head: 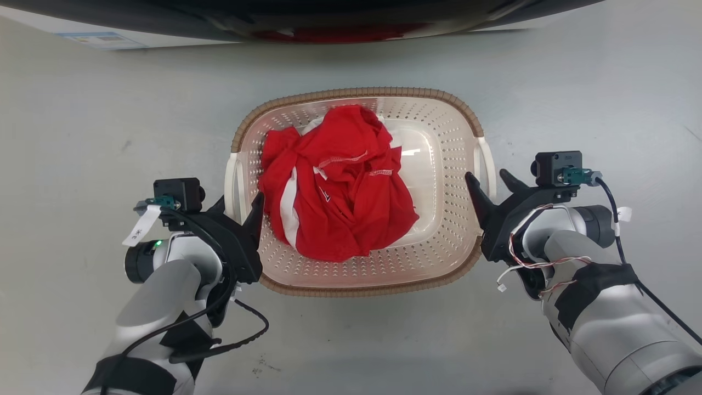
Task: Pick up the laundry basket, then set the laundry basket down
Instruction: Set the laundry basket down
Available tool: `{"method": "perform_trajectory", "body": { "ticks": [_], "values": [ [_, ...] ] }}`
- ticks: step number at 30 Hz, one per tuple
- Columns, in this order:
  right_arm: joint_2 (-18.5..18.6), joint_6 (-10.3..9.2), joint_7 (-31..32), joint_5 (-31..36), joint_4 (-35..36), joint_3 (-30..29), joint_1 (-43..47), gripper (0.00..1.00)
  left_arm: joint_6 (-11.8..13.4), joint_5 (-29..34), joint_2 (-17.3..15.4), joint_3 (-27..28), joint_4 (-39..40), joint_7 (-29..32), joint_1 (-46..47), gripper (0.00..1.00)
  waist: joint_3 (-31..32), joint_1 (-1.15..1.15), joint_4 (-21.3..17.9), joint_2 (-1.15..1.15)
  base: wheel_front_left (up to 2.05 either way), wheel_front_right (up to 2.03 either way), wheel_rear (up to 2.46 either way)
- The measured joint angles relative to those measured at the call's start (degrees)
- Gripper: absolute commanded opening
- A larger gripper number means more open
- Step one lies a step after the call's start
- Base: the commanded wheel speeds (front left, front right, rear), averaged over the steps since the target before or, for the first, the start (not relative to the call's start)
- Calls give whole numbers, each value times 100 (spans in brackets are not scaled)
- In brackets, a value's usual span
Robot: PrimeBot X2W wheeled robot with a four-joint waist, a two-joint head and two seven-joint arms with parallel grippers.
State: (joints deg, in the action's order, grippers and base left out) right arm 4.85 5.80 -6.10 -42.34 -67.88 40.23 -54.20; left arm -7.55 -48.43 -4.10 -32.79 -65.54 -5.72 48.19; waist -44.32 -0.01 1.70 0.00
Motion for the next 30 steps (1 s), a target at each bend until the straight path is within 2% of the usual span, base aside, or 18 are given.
{"method": "perform_trajectory", "body": {
  "ticks": [7,14,23,30],
  "values": [
    [0,25,-224,2,-60,37,-4,100,0,-42,-78,-73,5,-54,-24,100,154,0,1,0,0,0,0],
    [91,59,-583,94,-68,81,142,100,0,-38,-264,-179,105,-355,-180,100,409,0,-1,0,0,0,0],
    [125,77,-793,112,99,79,652,100,0,22,-413,-296,252,-775,-570,100,927,0,-1,0,0,0,0],
    [134,77,-817,112,334,12,969,100,0,83,-499,-288,535,-858,-868,100,1411,-1,-14,0,0,0,0]
  ]
}}
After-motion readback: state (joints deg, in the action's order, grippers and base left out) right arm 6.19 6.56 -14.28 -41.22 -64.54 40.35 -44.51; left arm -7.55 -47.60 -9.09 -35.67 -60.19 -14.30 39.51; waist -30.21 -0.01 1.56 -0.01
